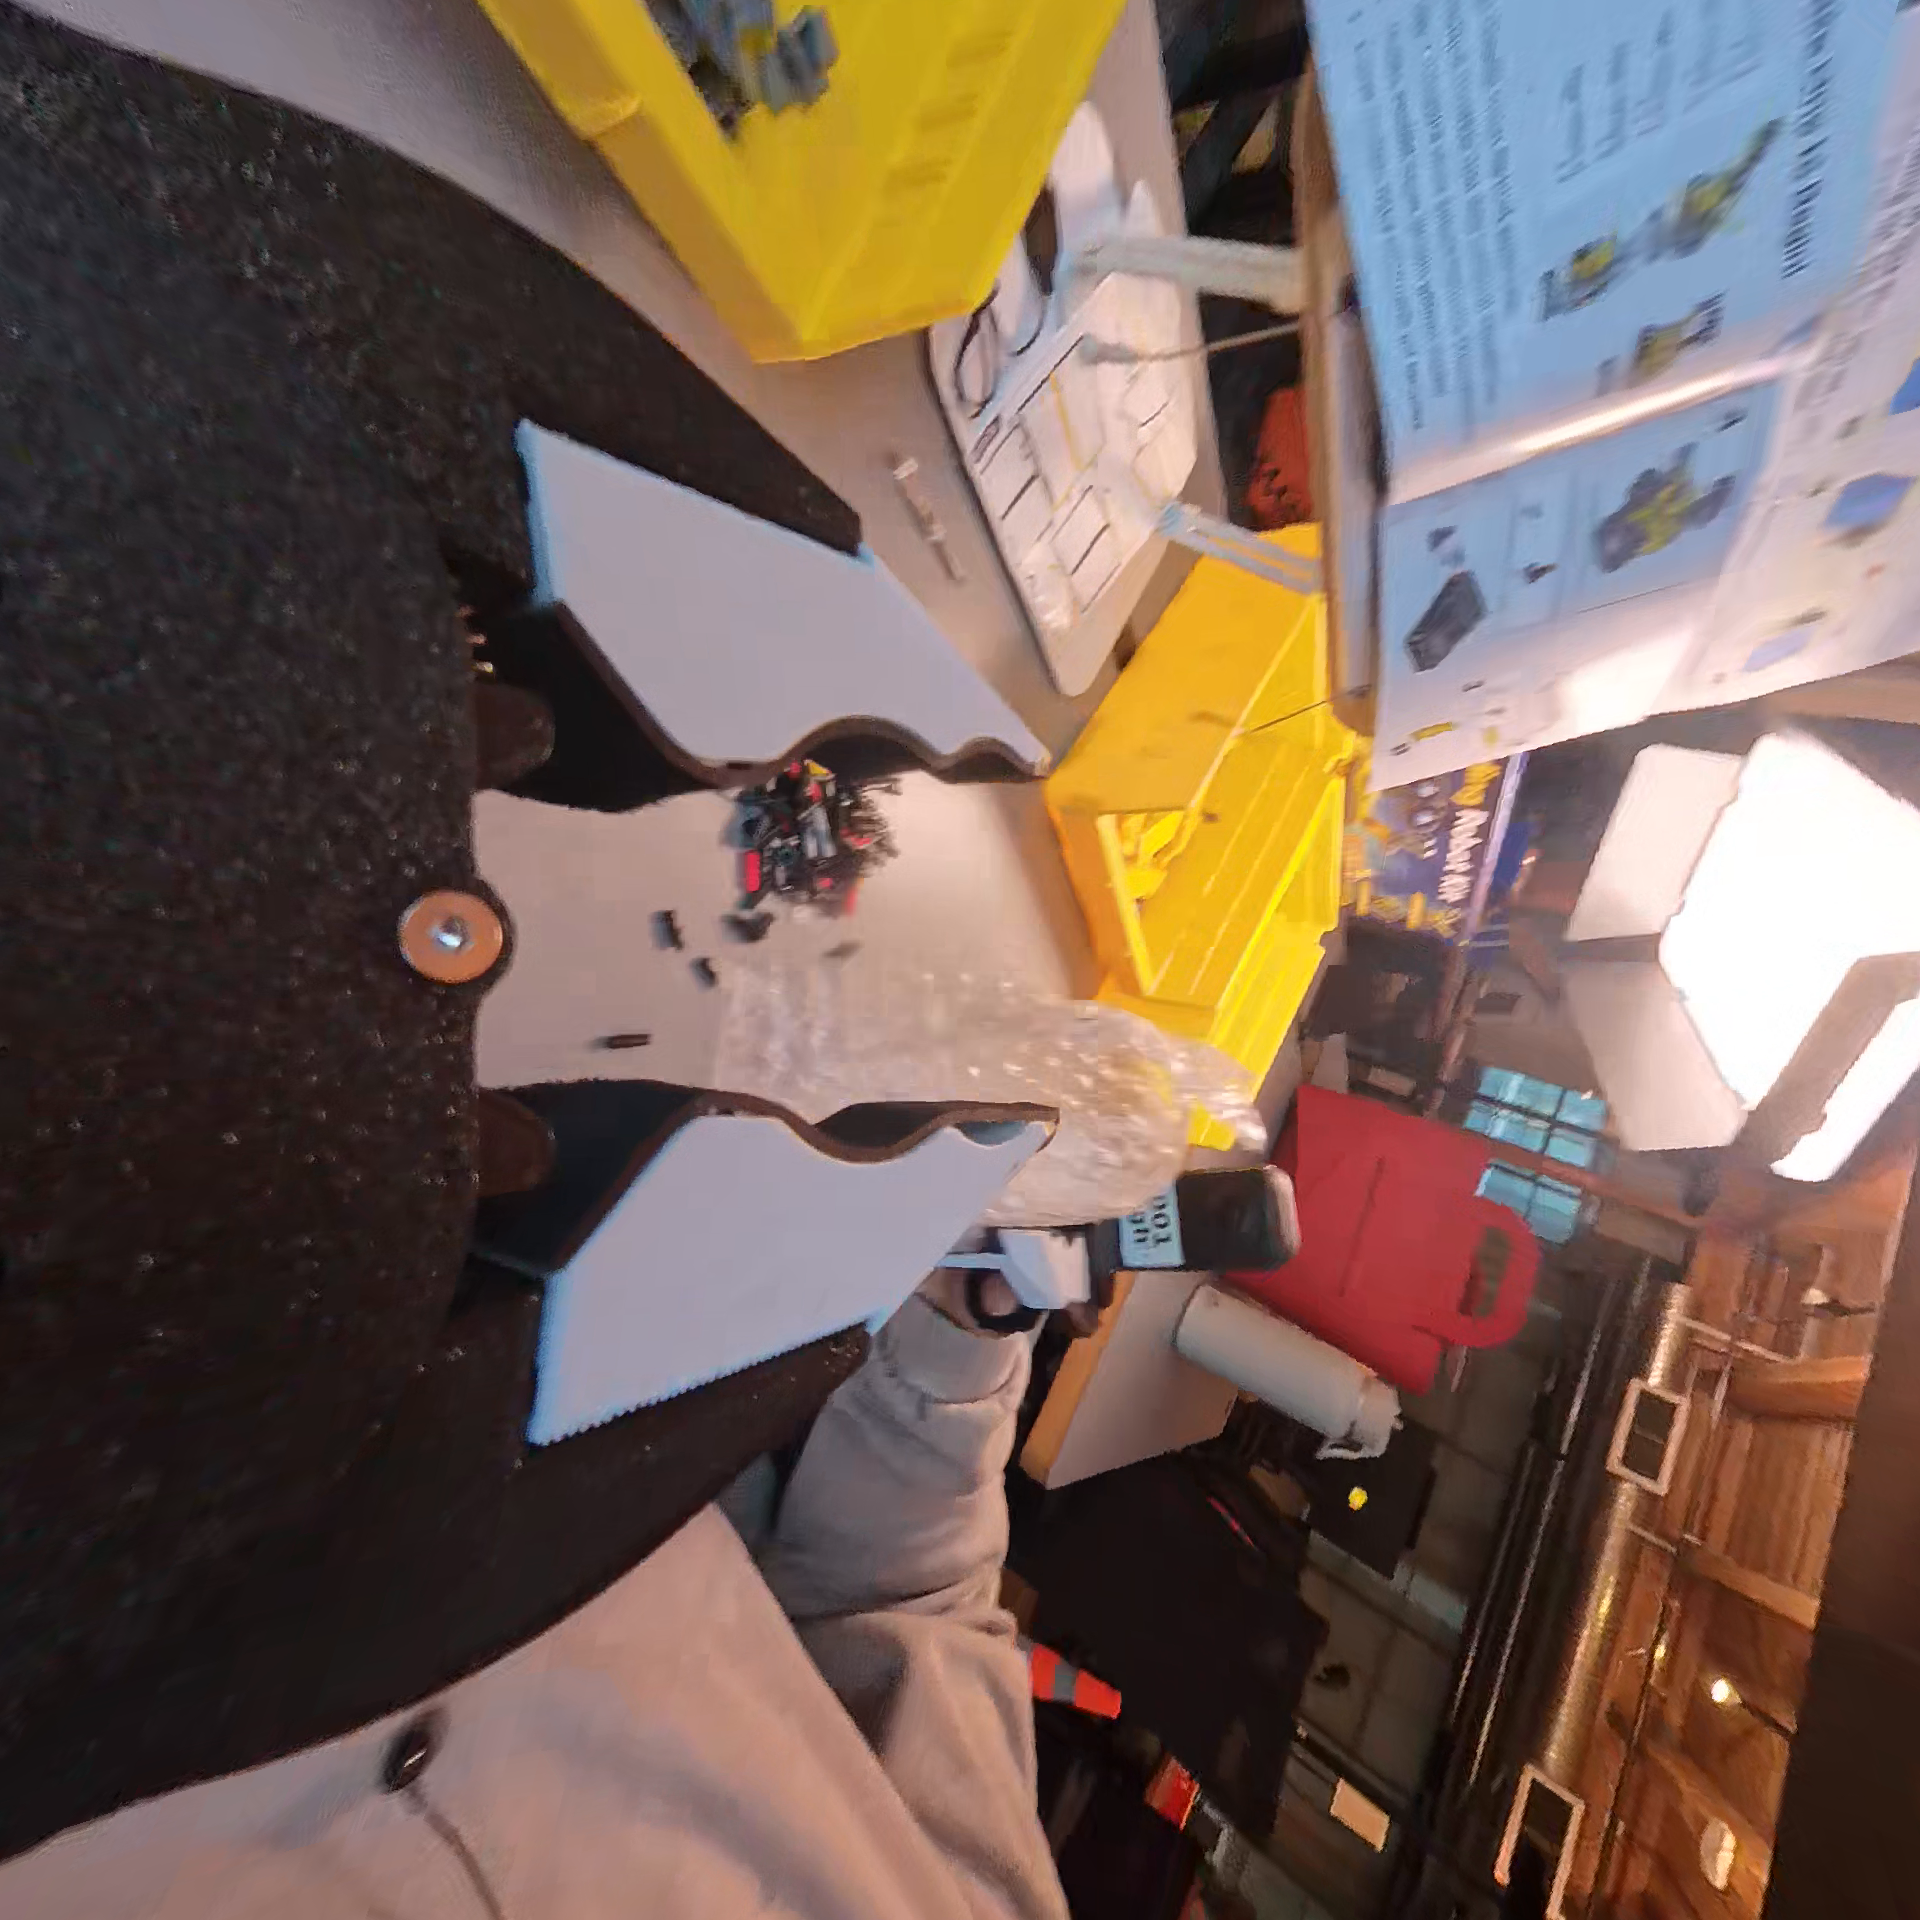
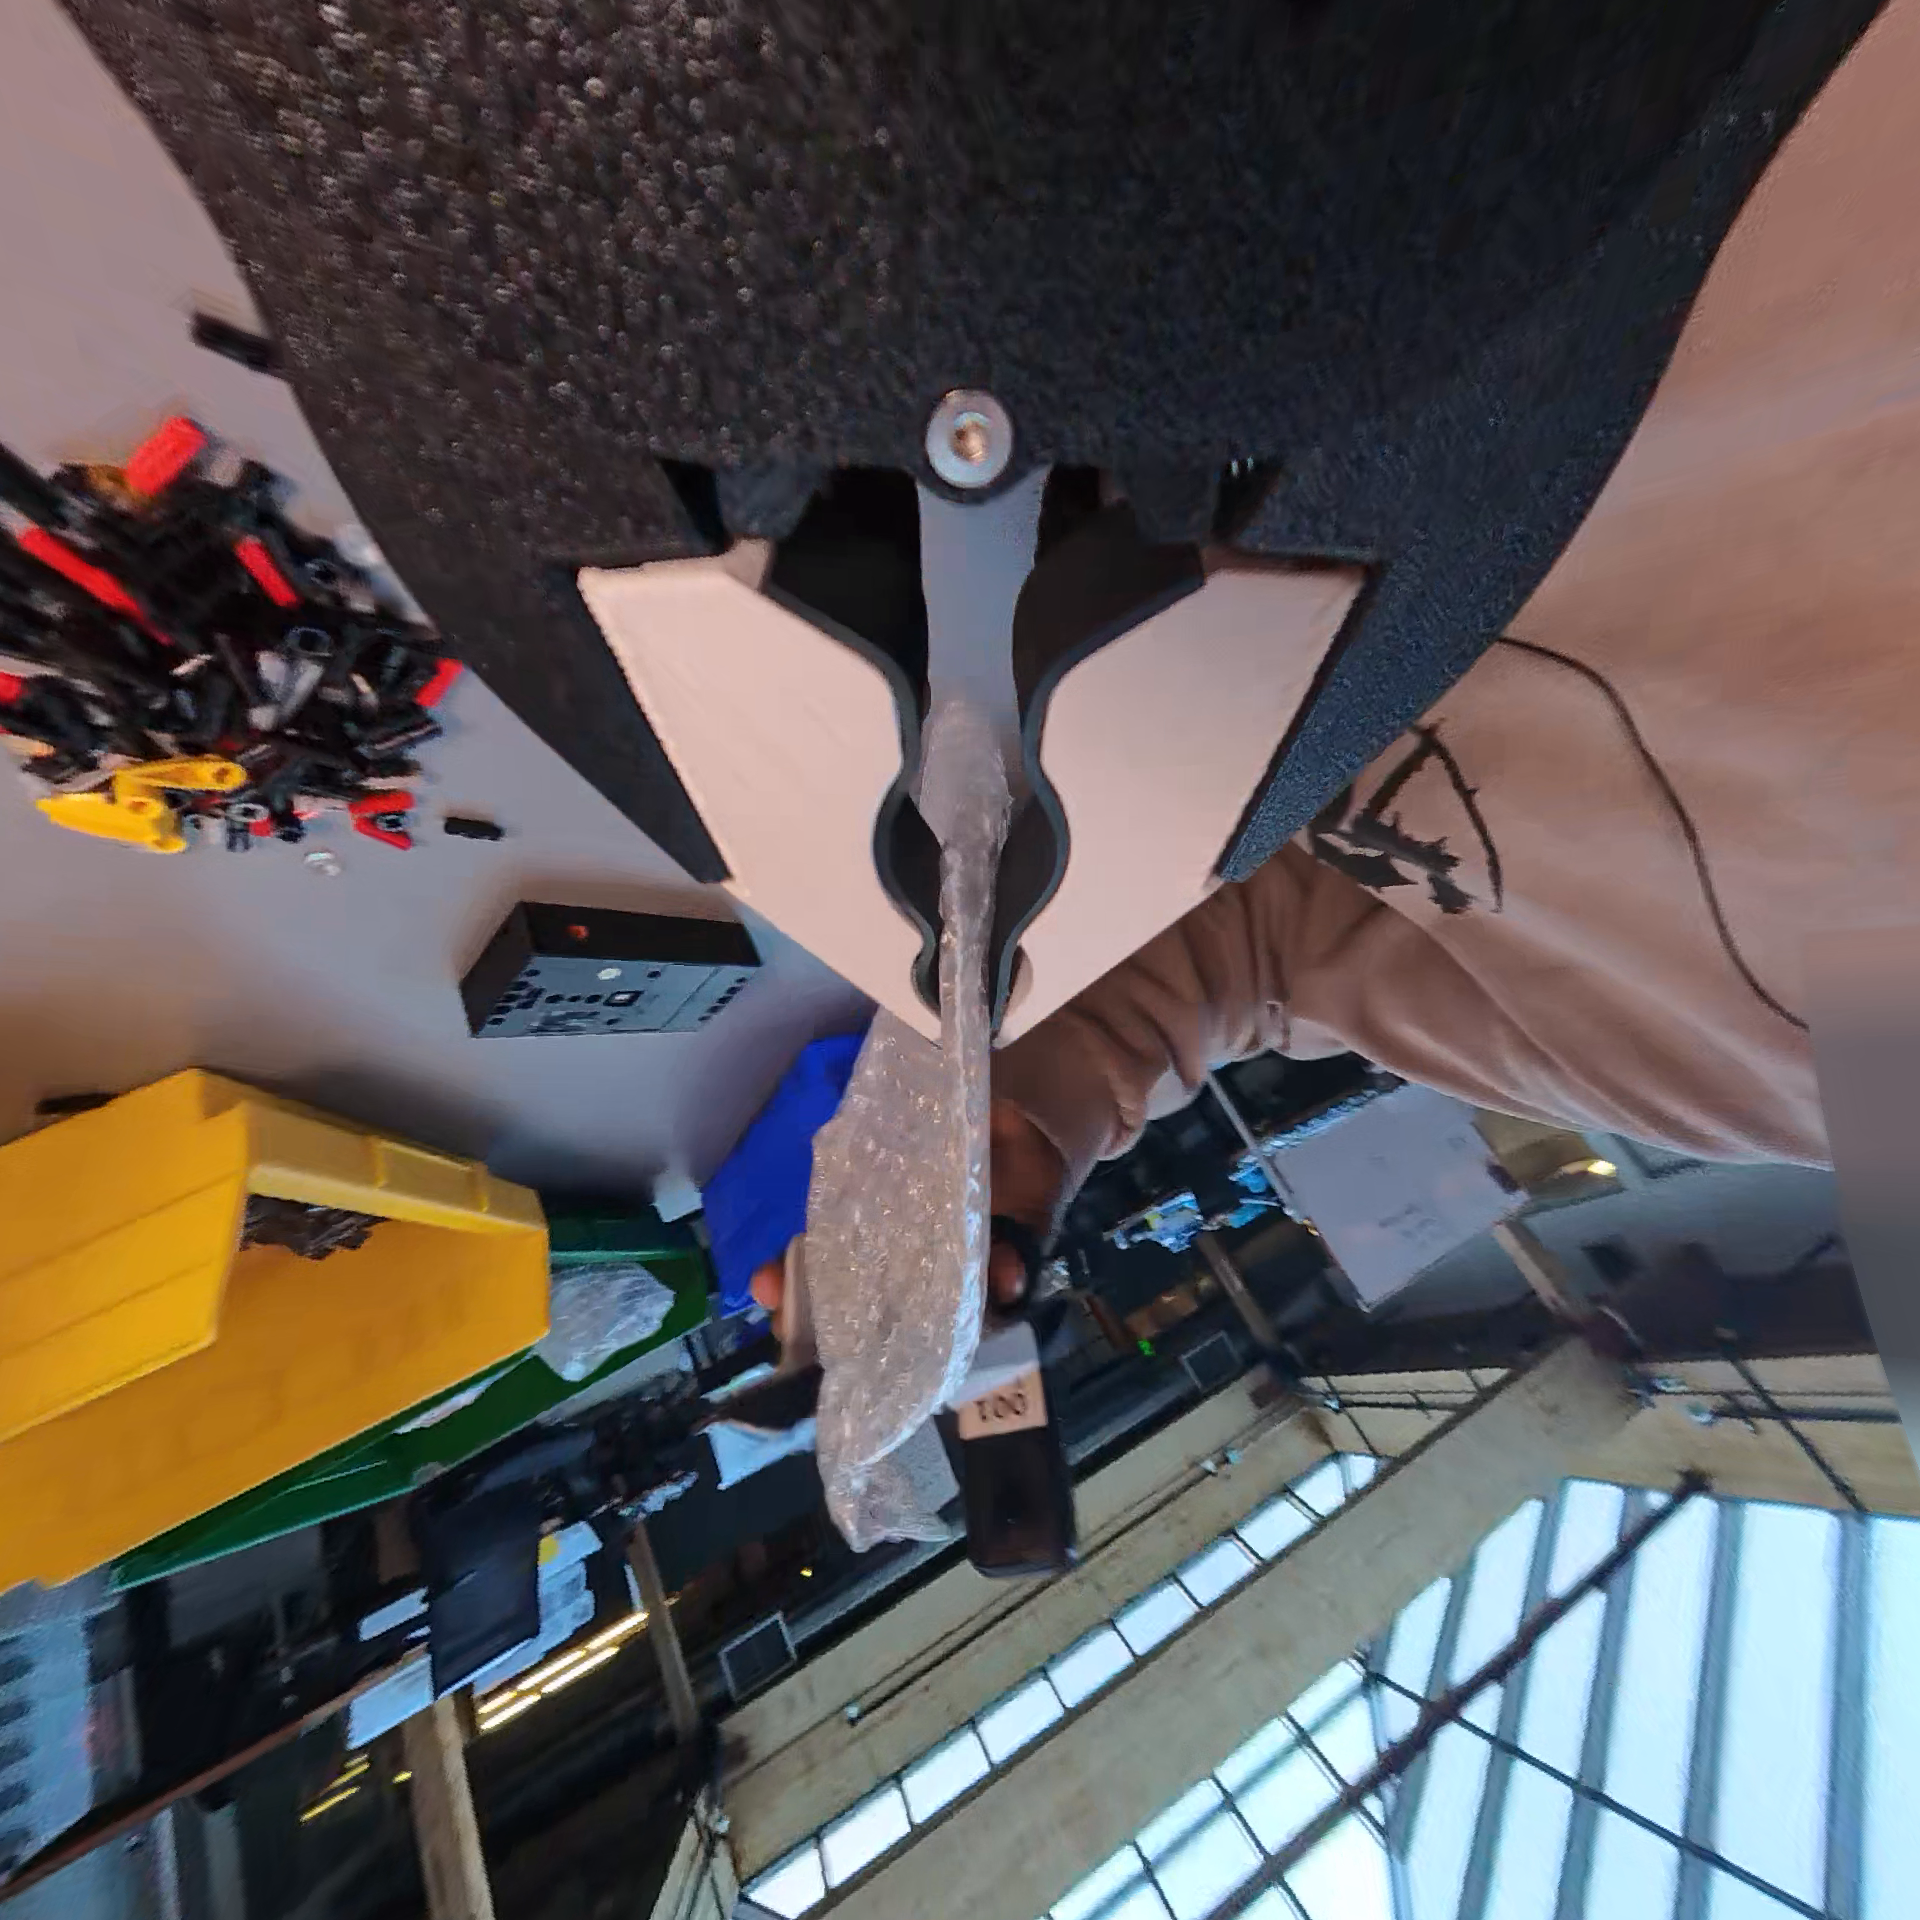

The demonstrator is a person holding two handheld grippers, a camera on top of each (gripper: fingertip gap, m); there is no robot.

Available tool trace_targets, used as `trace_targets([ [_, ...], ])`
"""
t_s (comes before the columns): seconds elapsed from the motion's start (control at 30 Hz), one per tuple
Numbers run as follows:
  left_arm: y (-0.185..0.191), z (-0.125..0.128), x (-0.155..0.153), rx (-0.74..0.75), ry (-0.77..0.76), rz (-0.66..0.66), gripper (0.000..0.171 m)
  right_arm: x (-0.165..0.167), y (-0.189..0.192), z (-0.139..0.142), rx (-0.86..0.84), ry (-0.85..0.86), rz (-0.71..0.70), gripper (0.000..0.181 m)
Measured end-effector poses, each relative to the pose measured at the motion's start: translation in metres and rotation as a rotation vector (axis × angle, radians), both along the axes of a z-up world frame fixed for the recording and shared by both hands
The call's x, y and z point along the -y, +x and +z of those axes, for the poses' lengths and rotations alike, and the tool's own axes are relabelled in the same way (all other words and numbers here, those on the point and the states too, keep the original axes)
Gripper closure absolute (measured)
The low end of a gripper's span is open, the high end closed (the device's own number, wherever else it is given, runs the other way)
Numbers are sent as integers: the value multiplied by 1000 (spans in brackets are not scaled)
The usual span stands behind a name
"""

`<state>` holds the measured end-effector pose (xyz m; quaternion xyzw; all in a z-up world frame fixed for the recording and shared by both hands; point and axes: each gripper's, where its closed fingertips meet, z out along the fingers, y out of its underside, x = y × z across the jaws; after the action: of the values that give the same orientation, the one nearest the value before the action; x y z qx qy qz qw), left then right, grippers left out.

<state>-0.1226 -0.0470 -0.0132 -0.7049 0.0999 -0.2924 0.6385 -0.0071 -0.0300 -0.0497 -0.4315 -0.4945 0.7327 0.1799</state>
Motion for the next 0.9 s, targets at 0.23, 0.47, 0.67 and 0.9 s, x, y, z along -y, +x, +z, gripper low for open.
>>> trace_targets([
  [0.23, 37, -46, 19, 27, -86, -231, 166, 5, 15, -1, -2, -167, 120, 180],
  [0.47, 36, -62, 21, -6, -182, -264, 171, -13, 26, -43, 184, -17, 58, 180],
  [0.67, 58, -64, 45, 165, -243, -478, 170, -8, 43, -63, 296, 39, 121, 179],
  [0.9, 72, -80, 51, 285, -381, -579, 170, -41, 36, -71, 253, 671, -154, 106],
])
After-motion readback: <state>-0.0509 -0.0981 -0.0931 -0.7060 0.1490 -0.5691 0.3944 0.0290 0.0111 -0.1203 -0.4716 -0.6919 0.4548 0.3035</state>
